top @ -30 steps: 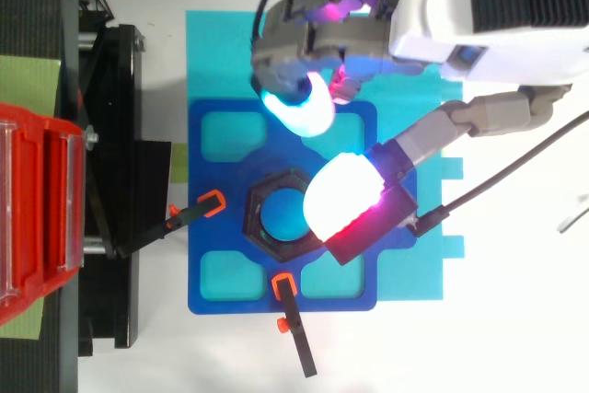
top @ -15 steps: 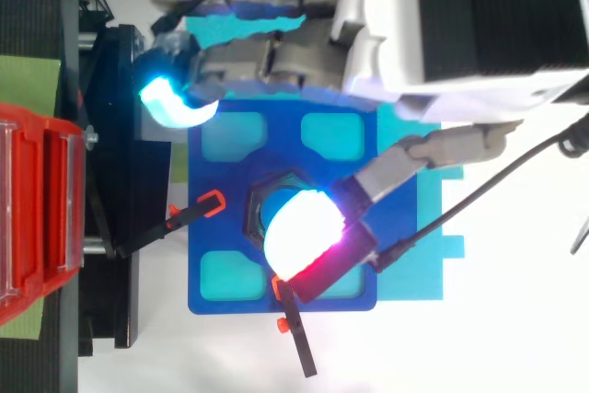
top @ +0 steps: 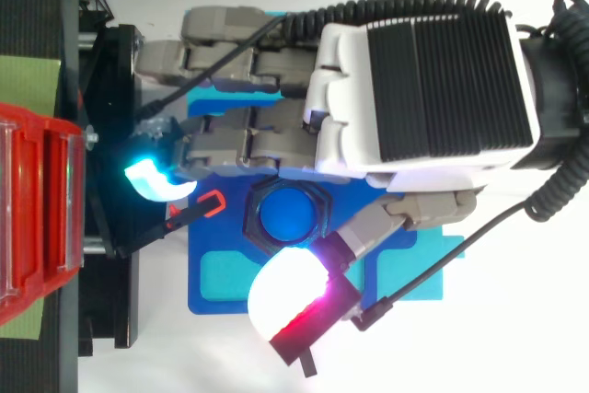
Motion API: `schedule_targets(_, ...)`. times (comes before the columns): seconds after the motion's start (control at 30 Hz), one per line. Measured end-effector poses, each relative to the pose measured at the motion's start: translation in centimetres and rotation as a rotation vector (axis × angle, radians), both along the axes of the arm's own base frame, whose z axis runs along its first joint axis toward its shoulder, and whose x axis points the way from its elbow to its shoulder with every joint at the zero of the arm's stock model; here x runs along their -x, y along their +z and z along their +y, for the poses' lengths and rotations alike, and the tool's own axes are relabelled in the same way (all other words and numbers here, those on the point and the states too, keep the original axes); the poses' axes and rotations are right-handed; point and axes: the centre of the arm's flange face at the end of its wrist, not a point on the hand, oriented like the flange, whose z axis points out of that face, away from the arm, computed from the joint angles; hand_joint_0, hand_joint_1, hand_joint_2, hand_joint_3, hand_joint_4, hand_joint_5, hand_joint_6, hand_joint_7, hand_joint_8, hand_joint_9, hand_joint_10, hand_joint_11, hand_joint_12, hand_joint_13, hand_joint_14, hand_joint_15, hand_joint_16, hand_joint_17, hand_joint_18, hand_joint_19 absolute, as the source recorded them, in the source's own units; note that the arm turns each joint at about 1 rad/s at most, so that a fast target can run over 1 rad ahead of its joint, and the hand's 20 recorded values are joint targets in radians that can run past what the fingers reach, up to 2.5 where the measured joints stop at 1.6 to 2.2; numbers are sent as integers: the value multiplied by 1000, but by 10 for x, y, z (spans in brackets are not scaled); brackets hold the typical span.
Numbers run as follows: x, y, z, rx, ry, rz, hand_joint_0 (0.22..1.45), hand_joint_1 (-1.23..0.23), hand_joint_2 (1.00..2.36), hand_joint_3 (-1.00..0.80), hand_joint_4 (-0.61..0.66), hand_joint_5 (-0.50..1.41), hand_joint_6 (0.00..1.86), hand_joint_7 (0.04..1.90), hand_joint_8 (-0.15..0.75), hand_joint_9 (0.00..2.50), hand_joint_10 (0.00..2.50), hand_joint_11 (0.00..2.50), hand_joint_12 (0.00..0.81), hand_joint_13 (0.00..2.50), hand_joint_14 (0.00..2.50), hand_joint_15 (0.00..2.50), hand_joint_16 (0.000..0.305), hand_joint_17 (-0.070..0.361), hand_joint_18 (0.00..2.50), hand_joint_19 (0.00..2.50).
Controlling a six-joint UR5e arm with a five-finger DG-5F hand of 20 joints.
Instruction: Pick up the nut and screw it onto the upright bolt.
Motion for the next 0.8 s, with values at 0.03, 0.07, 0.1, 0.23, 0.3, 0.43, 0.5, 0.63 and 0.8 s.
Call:
schedule_targets(0.03,0,-1,1,-1,2,5,474,97,1000,-500,193,-83,502,774,194,251,0,0,325,0,0,0,43,98,0,0)
schedule_targets(0.07,1,-1,3,-1,4,9,475,95,1000,-500,200,-76,503,819,196,255,0,0,326,0,0,0,43,97,0,0)
schedule_targets(0.1,1,-2,4,-2,6,14,476,92,1000,-500,205,-73,503,868,201,266,0,0,326,0,0,0,43,96,0,0)
schedule_targets(0.23,3,-4,8,-6,15,33,478,62,1000,-500,197,-74,504,1015,230,320,0,0,316,12,0,0,39,87,0,0)
schedule_targets(0.3,4,-4,9,-6,17,39,482,32,1000,-500,186,-75,504,1068,246,396,0,0,300,72,0,0,37,82,0,0)
schedule_targets(0.43,5,-5,11,-6,22,50,487,-5,1000,-500,177,-76,504,1101,254,424,0,0,277,117,0,0,32,72,0,0)
schedule_targets(0.5,6,-6,11,-5,23,59,487,-12,1000,-500,187,-75,504,1112,266,462,0,0,275,139,0,0,31,70,0,0)
schedule_targets(0.63,8,-8,10,-3,22,80,490,-26,1000,-500,209,-71,504,1162,279,541,0,0,266,217,0,0,28,64,0,0)
schedule_targets(0.8,10,-9,6,-2,19,92,495,-49,1000,-500,207,-68,504,1212,294,725,0,0,244,338,0,0,24,55,0,0)
